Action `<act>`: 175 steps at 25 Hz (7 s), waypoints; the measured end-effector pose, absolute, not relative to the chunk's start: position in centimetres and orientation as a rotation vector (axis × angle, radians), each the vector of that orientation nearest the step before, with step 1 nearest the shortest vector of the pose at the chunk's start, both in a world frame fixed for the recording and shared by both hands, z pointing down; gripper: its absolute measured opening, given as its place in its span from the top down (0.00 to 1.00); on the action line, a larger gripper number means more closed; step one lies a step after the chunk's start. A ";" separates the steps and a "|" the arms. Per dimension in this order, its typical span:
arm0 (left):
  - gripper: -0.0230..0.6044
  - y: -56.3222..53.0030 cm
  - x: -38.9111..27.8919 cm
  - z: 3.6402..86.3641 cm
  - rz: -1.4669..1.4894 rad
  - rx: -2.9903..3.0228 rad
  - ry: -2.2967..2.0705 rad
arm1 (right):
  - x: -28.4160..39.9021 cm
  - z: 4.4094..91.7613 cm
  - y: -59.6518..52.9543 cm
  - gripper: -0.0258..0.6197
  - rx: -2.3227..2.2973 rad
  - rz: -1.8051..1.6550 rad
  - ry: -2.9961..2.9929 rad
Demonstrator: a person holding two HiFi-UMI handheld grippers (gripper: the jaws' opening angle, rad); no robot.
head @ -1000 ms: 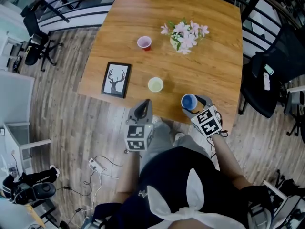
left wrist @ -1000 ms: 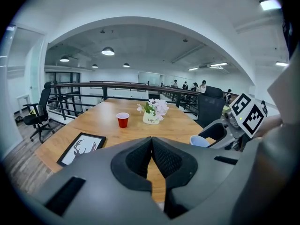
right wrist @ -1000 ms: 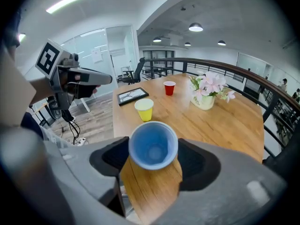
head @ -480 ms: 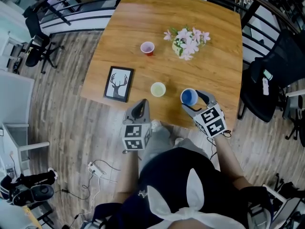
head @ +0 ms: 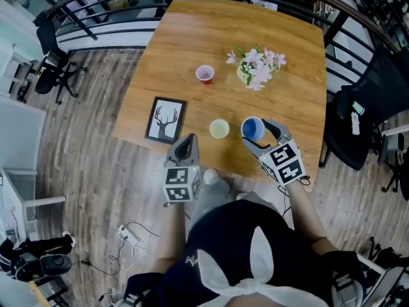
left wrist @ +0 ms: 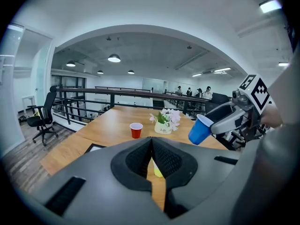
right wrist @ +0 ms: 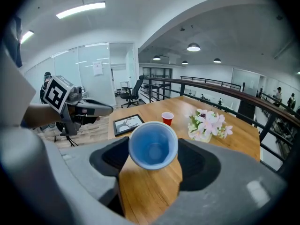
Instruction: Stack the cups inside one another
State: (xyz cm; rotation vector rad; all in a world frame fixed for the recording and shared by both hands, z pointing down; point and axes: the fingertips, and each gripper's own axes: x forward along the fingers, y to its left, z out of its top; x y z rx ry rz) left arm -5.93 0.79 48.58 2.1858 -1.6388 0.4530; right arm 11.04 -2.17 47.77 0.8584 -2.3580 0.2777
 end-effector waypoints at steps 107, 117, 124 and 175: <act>0.93 -17.6 -14.8 56.8 0.520 2.173 -1.342 | -8.3 56.6 -30.9 0.46 0.781 0.372 -2.373; 0.93 -17.1 -14.5 57.1 0.511 2.173 -1.346 | -8.2 57.6 -30.6 0.42 0.769 0.427 -2.365; 0.93 -16.6 -13.9 56.2 0.497 2.192 -1.347 | -8.0 55.1 -29.7 0.42 0.785 0.400 -2.406; 0.93 -7.5 -11.5 54.7 0.495 2.238 -1.355 | -1.4 59.1 -6.3 0.42 0.720 0.406 -2.276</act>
